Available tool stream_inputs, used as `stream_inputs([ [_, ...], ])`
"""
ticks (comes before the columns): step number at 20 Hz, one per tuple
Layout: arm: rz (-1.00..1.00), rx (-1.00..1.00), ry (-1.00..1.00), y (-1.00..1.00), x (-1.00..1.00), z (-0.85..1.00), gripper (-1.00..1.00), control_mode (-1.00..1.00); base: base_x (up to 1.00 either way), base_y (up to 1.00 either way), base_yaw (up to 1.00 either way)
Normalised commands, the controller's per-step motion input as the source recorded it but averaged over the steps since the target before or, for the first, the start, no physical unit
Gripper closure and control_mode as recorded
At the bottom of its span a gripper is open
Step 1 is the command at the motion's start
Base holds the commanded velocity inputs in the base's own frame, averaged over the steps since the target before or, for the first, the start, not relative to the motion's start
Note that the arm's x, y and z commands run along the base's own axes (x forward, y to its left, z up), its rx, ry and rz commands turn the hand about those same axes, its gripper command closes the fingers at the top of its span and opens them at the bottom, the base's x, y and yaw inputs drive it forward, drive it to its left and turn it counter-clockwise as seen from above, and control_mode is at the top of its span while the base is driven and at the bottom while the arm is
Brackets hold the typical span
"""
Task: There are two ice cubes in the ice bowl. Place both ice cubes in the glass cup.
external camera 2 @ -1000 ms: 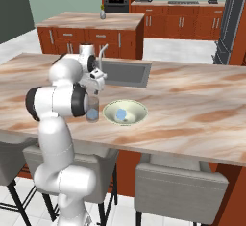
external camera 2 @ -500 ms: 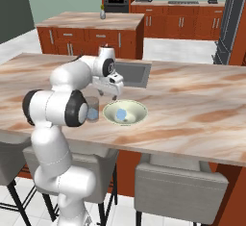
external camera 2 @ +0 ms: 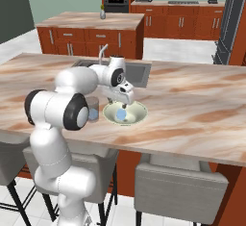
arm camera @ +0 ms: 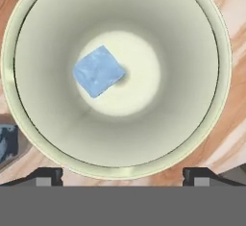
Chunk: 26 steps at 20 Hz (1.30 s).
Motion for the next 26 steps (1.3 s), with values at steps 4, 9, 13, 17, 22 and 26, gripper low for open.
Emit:
stream_inputs([
  [4,0.0,0.0,0.0,0.0,0.02,-0.38,-1.0,-1.0,0.0,0.0,0.0],
  [9,0.0,0.0,0.0,0.0,0.27,-0.33,-1.0,-1.0,0.0,0.0,0.0],
  [13,0.0,0.0,0.0,0.0,0.21,-0.25,-1.0,-1.0,0.0,0.0,0.0],
  [17,0.0,0.0,0.0,0.0,0.17,-0.21,-1.0,-1.0,0.0,0.0,0.0],
  [22,0.0,0.01,-0.05,-0.08,0.15,-0.16,-1.0,-1.0,0.0,0.0,0.0],
  [26,0.0,0.04,-0.08,-0.12,0.15,-0.08,-1.0,-1.0,0.0,0.0,0.0],
])
